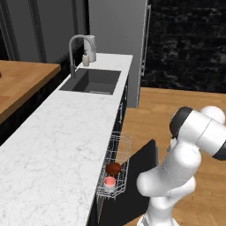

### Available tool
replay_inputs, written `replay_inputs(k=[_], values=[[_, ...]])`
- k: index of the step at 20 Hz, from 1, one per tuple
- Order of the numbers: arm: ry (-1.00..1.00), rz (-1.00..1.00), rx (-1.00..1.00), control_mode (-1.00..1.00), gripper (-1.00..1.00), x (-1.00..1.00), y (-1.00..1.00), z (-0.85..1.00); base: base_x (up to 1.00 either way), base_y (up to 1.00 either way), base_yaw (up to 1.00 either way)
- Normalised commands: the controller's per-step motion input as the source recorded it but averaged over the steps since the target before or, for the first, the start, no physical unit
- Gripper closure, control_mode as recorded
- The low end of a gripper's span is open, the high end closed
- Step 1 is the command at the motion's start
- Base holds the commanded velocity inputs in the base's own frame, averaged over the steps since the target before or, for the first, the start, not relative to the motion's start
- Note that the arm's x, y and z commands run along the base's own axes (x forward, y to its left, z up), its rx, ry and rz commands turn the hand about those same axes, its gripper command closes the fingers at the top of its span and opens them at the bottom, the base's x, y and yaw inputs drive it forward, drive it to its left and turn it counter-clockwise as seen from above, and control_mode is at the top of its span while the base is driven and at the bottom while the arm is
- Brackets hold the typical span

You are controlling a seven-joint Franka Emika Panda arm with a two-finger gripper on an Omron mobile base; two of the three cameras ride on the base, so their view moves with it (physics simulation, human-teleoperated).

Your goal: Pick up the cup and bowl from the counter, place them in the dishwasher, and close the dishwasher door.

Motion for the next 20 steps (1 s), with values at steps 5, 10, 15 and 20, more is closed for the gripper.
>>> replay_inputs(k=[5, 10, 15, 20], values=[[0.14, 0.00, 0.32, -1.00, -1.00, 0.00, -1.00, -0.87, 0.00, 0.00, 0.00], [0.12, 0.00, 0.40, -1.00, -1.00, 0.01, -0.90, -0.85, 0.00, 0.00, 0.00], [0.19, 0.03, 0.39, -1.00, -1.00, 0.28, -0.22, -0.77, 0.00, 0.00, 0.00], [0.21, 0.05, 0.34, -1.00, -1.00, 0.51, 0.04, -0.76, 0.00, 0.00, 0.00]])
